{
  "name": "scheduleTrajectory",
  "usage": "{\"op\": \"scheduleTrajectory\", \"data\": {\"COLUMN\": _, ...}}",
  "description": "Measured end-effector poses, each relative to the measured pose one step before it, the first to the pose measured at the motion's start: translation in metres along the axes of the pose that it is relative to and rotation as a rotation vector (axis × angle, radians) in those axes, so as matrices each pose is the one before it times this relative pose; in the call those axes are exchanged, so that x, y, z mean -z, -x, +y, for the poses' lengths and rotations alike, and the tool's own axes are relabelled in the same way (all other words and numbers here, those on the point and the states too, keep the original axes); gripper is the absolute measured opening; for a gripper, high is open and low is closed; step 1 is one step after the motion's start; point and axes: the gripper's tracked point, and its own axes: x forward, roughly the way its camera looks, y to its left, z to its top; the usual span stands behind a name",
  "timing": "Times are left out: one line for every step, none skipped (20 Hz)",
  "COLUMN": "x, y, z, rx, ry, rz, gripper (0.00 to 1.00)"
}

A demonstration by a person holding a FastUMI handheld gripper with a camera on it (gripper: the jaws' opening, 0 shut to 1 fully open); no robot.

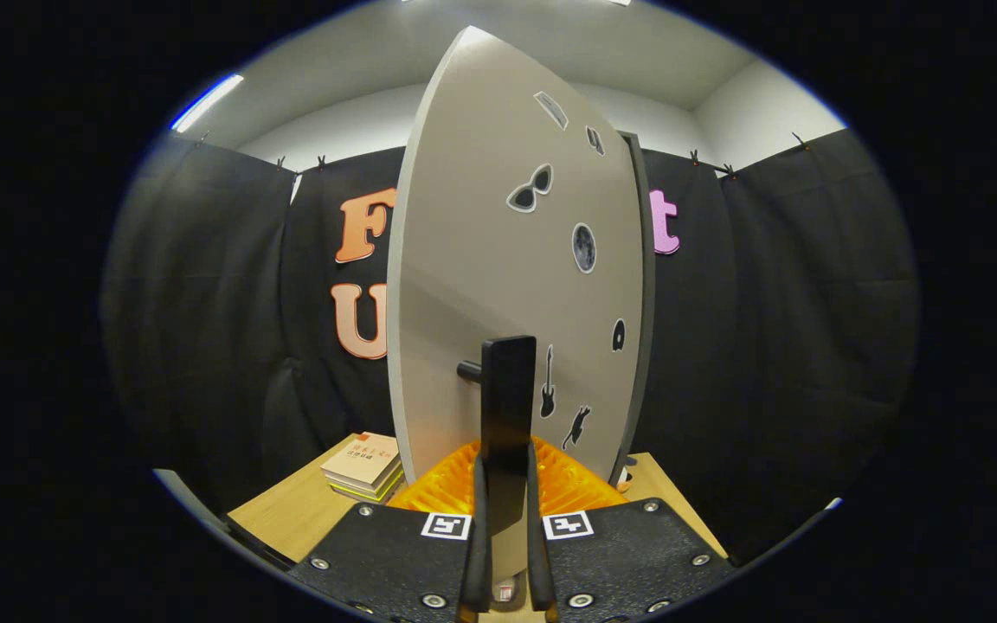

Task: Open the shoe cabinet door, grab the shoes and put them into the shoe cabinet, then close the shoe cabinet door.

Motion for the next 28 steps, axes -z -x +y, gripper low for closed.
{"op": "scheduleTrajectory", "data": {"x": 0.00096, "y": 0.00618, "z": -0.00875, "rx": -0.01135, "ry": -0.01, "rz": -0.00036, "gripper": 0.16}}
{"op": "scheduleTrajectory", "data": {"x": 0.00206, "y": 0.00418, "z": -0.00786, "rx": -0.01284, "ry": -0.01689, "rz": 0.00313, "gripper": 0.16}}
{"op": "scheduleTrajectory", "data": {"x": 0.001, "y": 0.00446, "z": -0.00816, "rx": -0.01339, "ry": -0.01832, "rz": 0.00084, "gripper": 0.16}}
{"op": "scheduleTrajectory", "data": {"x": -0.00003, "y": 0.00393, "z": -0.00697, "rx": -0.01244, "ry": -0.00817, "rz": -0.00692, "gripper": 0.16}}
{"op": "scheduleTrajectory", "data": {"x": -0.00206, "y": 0.00235, "z": -0.00451, "rx": -0.00899, "ry": 0.00663, "rz": -0.01638, "gripper": 0.16}}
{"op": "scheduleTrajectory", "data": {"x": -0.00181, "y": 0.00024, "z": -0.00622, "rx": 0.0001, "ry": 0.01208, "rz": -0.01061, "gripper": 0.16}}
{"op": "scheduleTrajectory", "data": {"x": -0.0012, "y": 0.00359, "z": -0.00669, "rx": 0.00415, "ry": 0.00385, "rz": -0.00363, "gripper": 0.16}}
{"op": "scheduleTrajectory", "data": {"x": 0.00119, "y": 0.00304, "z": -0.00755, "rx": 0.01092, "ry": -0.00342, "rz": 0.00335, "gripper": 0.16}}
{"op": "scheduleTrajectory", "data": {"x": 0.00185, "y": 0.0037, "z": -0.00823, "rx": 0.01246, "ry": -0.00712, "rz": -0.00371, "gripper": 0.16}}
{"op": "scheduleTrajectory", "data": {"x": -0.0009, "y": 0.00365, "z": -0.00719, "rx": 0.01177, "ry": -0.00486, "rz": -0.01115, "gripper": 0.16}}
{"op": "scheduleTrajectory", "data": {"x": -0.00057, "y": 0.00338, "z": -0.00721, "rx": 0.00992, "ry": -0.0007, "rz": -0.01214, "gripper": 0.16}}
{"op": "scheduleTrajectory", "data": {"x": 0.00117, "y": 0.00356, "z": -0.00673, "rx": 0.01072, "ry": -0.00214, "rz": -0.00655, "gripper": 0.15}}
{"op": "scheduleTrajectory", "data": {"x": 0.00143, "y": 0.00138, "z": -0.00778, "rx": 0.00829, "ry": -0.00005, "rz": 0.00102, "gripper": 0.15}}
{"op": "scheduleTrajectory", "data": {"x": 0.00129, "y": 0.00062, "z": -0.0075, "rx": 0.00524, "ry": 0.00082, "rz": 0.00218, "gripper": 0.15}}
{"op": "scheduleTrajectory", "data": {"x": 0.00348, "y": 0.00084, "z": -0.00699, "rx": 0.00043, "ry": -0.00453, "rz": 0.00731, "gripper": 0.14}}
{"op": "scheduleTrajectory", "data": {"x": 0.00482, "y": 0.00215, "z": -0.00493, "rx": -0.00291, "ry": -0.01191, "rz": 0.01403, "gripper": 0.14}}
{"op": "scheduleTrajectory", "data": {"x": 0.00392, "y": 0.00247, "z": -0.00566, "rx": -0.00351, "ry": -0.01669, "rz": 0.00983, "gripper": 0.14}}
{"op": "scheduleTrajectory", "data": {"x": 0.00242, "y": 0.00206, "z": -0.00485, "rx": -0.00179, "ry": -0.01602, "rz": 0.00886, "gripper": 0.14}}
{"op": "scheduleTrajectory", "data": {"x": 0.00217, "y": 0.0027, "z": -0.00471, "rx": 0.00128, "ry": -0.00972, "rz": 0.0061, "gripper": 0.14}}
{"op": "scheduleTrajectory", "data": {"x": 0.00047, "y": 0.00302, "z": -0.00564, "rx": 0.00464, "ry": -0.00311, "rz": 0.00136, "gripper": 0.14}}
{"op": "scheduleTrajectory", "data": {"x": -0.00065, "y": 0.00214, "z": -0.00488, "rx": 0.00733, "ry": 0.00175, "rz": -0.00043, "gripper": 0.14}}
{"op": "scheduleTrajectory", "data": {"x": -0.00035, "y": 0.00239, "z": -0.00415, "rx": 0.00982, "ry": 0.00372, "rz": -0.00112, "gripper": 0.14}}
{"op": "scheduleTrajectory", "data": {"x": -0.00054, "y": 0.00291, "z": -0.00565, "rx": 0.00997, "ry": 0.00459, "rz": -0.00246, "gripper": 0.14}}
{"op": "scheduleTrajectory", "data": {"x": -0.00112, "y": 0.00179, "z": -0.00433, "rx": 0.00948, "ry": 0.0011, "rz": -0.00409, "gripper": 0.14}}
{"op": "scheduleTrajectory", "data": {"x": -0.0013, "y": 0.00135, "z": -0.00503, "rx": 0.00761, "ry": -0.00059, "rz": -0.0016, "gripper": 0.14}}
{"op": "scheduleTrajectory", "data": {"x": 0.00075, "y": 0.00028, "z": -0.00518, "rx": 0.0069, "ry": -0.00369, "rz": -0.00112, "gripper": 0.14}}
{"op": "scheduleTrajectory", "data": {"x": -0.00056, "y": 0.00147, "z": -0.00472, "rx": 0.00589, "ry": -0.00456, "rz": -0.00117, "gripper": 0.14}}
{"op": "scheduleTrajectory", "data": {"x": 0.00028, "y": -0.0002, "z": -0.00407, "rx": 0.00399, "ry": -0.00067, "rz": 0.0016, "gripper": 0.14}}
